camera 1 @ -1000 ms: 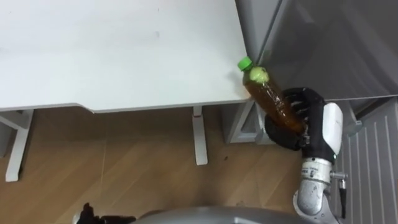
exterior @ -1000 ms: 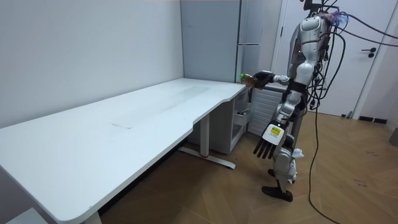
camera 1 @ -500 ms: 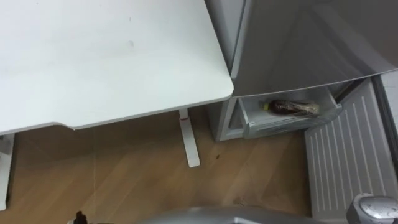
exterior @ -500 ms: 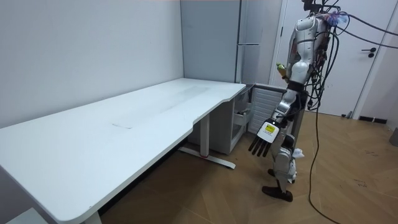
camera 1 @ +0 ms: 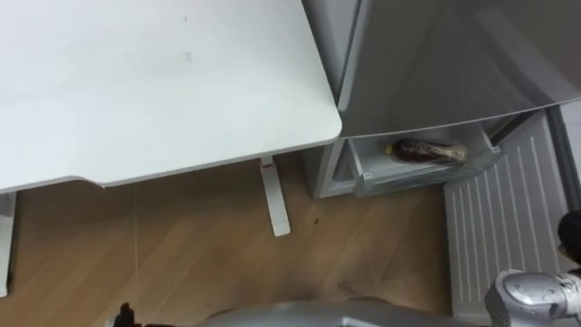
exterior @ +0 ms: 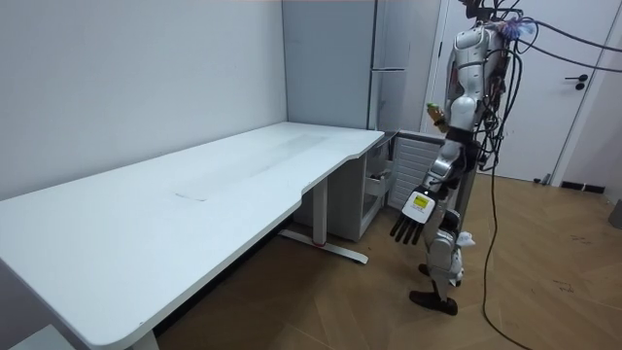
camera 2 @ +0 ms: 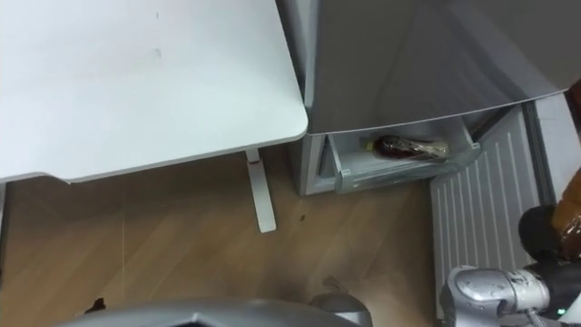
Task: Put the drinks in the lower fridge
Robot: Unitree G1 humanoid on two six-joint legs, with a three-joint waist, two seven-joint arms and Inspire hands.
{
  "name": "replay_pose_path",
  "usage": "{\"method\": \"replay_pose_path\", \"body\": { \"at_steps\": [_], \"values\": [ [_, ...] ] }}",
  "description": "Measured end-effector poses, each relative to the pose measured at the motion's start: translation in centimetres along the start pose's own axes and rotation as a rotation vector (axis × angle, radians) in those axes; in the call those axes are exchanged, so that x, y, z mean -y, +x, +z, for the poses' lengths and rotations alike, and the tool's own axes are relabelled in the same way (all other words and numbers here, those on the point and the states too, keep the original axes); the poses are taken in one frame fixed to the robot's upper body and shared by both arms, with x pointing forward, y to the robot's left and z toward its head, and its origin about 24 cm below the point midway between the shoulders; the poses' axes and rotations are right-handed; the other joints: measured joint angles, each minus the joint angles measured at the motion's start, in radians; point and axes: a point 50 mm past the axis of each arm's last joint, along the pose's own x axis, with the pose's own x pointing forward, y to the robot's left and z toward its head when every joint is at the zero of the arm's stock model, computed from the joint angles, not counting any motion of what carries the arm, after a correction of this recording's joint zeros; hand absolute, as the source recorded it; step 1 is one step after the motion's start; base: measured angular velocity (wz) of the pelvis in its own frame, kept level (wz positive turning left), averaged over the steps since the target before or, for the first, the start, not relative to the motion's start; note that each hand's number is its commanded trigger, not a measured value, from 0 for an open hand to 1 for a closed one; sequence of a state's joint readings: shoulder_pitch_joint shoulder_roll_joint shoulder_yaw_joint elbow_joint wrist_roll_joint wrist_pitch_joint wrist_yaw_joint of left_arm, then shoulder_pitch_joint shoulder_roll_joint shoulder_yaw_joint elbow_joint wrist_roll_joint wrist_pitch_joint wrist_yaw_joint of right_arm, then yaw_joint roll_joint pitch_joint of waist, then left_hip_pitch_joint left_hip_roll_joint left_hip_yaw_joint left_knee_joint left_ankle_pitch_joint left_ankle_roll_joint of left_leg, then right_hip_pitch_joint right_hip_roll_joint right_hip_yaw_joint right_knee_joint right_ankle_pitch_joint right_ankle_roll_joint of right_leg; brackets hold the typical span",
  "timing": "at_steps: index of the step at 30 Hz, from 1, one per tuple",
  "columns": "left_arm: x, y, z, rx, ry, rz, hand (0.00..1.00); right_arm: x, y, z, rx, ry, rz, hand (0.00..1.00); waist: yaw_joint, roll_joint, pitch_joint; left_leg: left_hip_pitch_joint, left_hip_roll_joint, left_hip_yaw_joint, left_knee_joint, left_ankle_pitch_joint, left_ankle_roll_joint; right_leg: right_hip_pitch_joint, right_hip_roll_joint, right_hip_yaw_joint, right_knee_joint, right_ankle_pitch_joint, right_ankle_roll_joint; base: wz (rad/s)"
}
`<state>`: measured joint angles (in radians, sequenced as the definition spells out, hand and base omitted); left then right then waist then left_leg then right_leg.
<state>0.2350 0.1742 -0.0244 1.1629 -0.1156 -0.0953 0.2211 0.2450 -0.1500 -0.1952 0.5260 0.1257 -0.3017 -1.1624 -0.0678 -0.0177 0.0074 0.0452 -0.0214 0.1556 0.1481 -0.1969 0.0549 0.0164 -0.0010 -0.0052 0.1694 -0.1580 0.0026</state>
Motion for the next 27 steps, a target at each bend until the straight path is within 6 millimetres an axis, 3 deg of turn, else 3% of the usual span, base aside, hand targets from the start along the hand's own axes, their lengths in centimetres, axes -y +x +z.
{"method": "replay_pose_path", "body": {
  "at_steps": [8, 13, 17, 19, 23, 27],
  "values": [
    [0.4, 0.1, 0.3, 0.006, 0.000, -0.056, 0.00, -1.7, -0.9, 0.8, -0.012, 0.039, 0.149, 1.00, 0.018, -0.005, 0.0033, 0.000, 0.007, -0.004, 0.000, -0.001, -0.002, 0.002, -0.002, -0.023, 0.000, 0.000, 0.000, 0.03],
    [0.8, 0.0, 0.4, 0.008, 0.018, -0.100, 0.00, -3.0, -1.1, 3.2, 0.026, 0.122, 0.221, 1.00, 0.020, 0.013, -0.0033, -0.017, 0.005, -0.019, 0.004, -0.001, -0.002, -0.004, -0.003, -0.036, 0.000, 0.000, -0.001, 0.08],
    [0.9, 0.1, 0.6, 0.012, 0.016, -0.119, 0.00, -3.7, -0.5, 4.9, 0.056, 0.181, 0.229, 1.00, 0.027, 0.014, -0.0027, -0.027, 0.003, -0.040, 0.017, -0.001, -0.002, -0.004, -0.006, -0.059, 0.001, 0.000, -0.001, 0.17],
    [1.0, 0.1, 1.0, 0.022, 0.016, -0.132, 0.00, -4.2, 0.2, 5.8, 0.043, 0.221, 0.247, 1.00, 0.048, 0.012, -0.0017, -0.026, -0.001, -0.047, 0.019, 0.000, -0.002, -0.002, -0.007, -0.063, 0.002, 0.000, -0.001, 0.06],
    [0.8, 0.1, 0.6, 0.013, 0.019, -0.133, 0.00, -4.7, 0.4, 6.1, -0.020, 0.279, 0.272, 1.00, 0.049, 0.005, 0.0024, -0.026, -0.002, -0.049, 0.021, 0.000, -0.002, 0.002, -0.008, -0.065, 0.001, 0.000, -0.001, 0.01],
    [0.5, 0.2, 0.7, 0.014, 0.023, -0.142, 0.00, -5.1, 0.8, 5.1, -0.118, 0.286, 0.320, 1.00, 0.049, -0.012, 0.0088, -0.041, -0.002, -0.057, 0.025, 0.000, -0.002, -0.003, -0.012, -0.082, 0.000, 0.000, -0.001, 0.06]
  ]
}}
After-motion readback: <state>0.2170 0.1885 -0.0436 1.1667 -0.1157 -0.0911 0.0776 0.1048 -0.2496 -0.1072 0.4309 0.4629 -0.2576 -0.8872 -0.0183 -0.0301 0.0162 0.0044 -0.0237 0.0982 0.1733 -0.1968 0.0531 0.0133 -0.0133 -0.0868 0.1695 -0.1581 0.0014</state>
